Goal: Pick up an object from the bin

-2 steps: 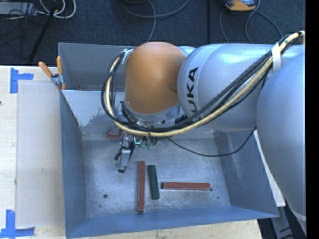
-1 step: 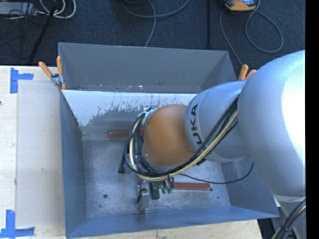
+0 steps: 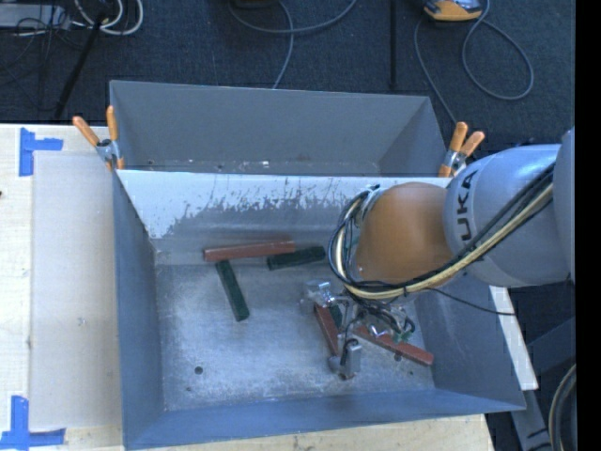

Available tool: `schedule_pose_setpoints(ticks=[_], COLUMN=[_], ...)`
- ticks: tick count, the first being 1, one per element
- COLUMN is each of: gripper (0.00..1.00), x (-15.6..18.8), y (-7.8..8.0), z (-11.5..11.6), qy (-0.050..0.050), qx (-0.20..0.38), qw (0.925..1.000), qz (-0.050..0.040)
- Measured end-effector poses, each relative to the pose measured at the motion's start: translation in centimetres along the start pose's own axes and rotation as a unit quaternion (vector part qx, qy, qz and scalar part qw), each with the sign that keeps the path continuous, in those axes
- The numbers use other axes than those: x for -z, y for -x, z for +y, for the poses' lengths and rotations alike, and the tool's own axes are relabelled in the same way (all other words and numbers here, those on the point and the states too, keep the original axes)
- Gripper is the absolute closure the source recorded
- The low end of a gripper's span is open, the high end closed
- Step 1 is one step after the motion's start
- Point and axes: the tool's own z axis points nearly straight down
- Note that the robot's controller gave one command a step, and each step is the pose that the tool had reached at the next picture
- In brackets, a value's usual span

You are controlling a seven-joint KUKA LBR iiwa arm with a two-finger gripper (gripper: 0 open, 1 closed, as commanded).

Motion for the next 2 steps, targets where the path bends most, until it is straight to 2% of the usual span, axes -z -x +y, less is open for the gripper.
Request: schedule_pose_setpoints(ticks=[1, 2], gripper=[0.0, 0.0], x=[3.3, -0.1], y=[2.4, -1.9], z=[-9.7, -7.6], qy=[-0.002, 0.002], qx=[0.026, 0.223], qw=[0.9997, 0.9749], qz=[-0.0024, 0.0])
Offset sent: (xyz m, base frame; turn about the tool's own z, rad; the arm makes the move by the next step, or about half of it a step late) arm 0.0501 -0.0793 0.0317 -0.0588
